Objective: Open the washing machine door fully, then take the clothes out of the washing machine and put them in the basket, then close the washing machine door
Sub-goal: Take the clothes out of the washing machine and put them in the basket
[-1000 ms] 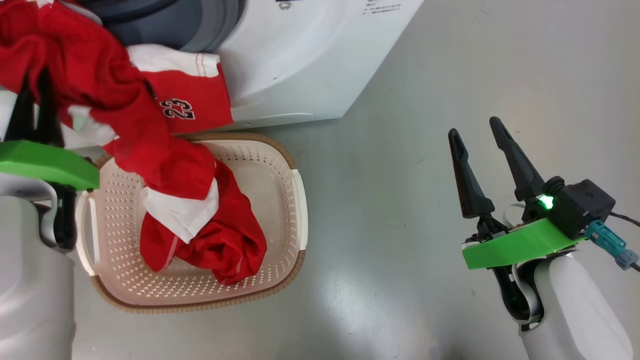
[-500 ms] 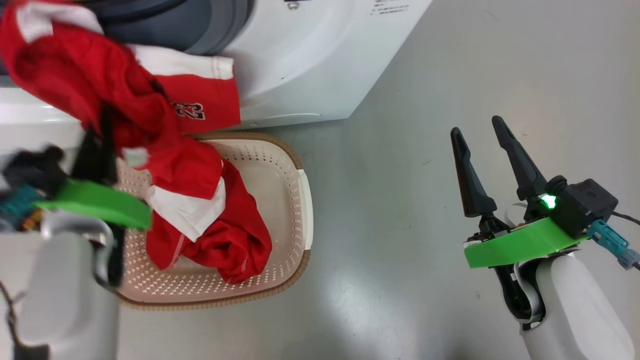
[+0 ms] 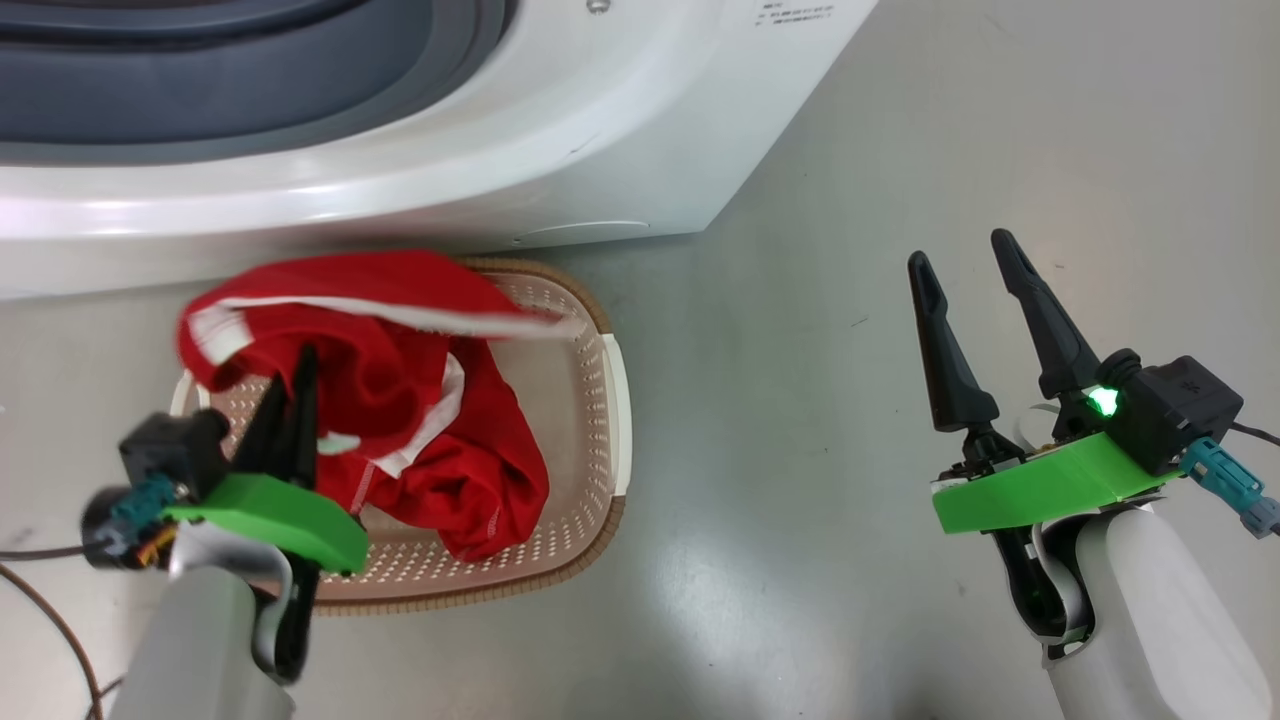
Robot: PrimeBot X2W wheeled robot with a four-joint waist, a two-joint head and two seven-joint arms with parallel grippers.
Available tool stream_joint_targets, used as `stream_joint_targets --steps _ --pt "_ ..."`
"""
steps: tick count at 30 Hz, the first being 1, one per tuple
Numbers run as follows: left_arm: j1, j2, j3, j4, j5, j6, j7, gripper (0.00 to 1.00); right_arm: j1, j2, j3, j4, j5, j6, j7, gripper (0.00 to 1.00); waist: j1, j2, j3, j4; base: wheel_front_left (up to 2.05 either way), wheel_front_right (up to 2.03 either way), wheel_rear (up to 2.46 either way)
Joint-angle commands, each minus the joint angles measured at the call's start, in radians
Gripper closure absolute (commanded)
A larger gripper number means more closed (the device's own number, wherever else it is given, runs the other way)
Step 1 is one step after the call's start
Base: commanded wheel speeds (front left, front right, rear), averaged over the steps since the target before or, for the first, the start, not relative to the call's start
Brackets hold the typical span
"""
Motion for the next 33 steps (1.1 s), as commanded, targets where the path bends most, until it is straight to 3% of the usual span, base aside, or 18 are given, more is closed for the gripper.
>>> stream_joint_targets --steps 1,14,28,30,32,33 --pt "0.034 0.019 0.023 -0.005 -0.006 0.001 -0.005 1.0 0.003 0.003 0.025 -0.023 0.004 0.006 -0.006 0.0 0.0 0.0 0.002 -0.001 0.0 0.0 0.0" --pt "-0.029 0.033 -0.094 0.219 -0.001 0.001 -0.005 1.0 -0.01 0.003 0.042 -0.023 0.007 0.006 -0.006 0.0 0.0 0.0 0.03 -0.017 0.0 0.0 0.0" --pt "-0.175 0.067 -0.209 0.457 -0.064 0.001 -0.005 1.0 -0.027 0.003 0.06 -0.02 0.011 0.006 -0.006 0.0 0.0 0.0 0.058 -0.036 0.0 0.0 0.0" --pt "-0.183 0.068 -0.216 0.462 -0.075 0.001 -0.005 0.67 -0.026 0.003 0.057 -0.019 0.012 0.006 -0.006 0.0 0.0 0.0 0.055 -0.036 0.0 0.0 0.0" --pt "-0.185 0.07 -0.222 0.461 -0.086 0.001 -0.005 0.08 -0.025 0.003 0.055 -0.018 0.012 0.006 -0.006 0.0 0.0 0.0 0.051 -0.034 0.0 0.0 0.0" --pt "-0.184 0.071 -0.224 0.459 -0.093 0.001 -0.005 0.0 -0.024 0.003 0.053 -0.017 0.012 0.006 -0.006 0.0 0.0 0.0 0.048 -0.033 0.0 0.0 0.0"
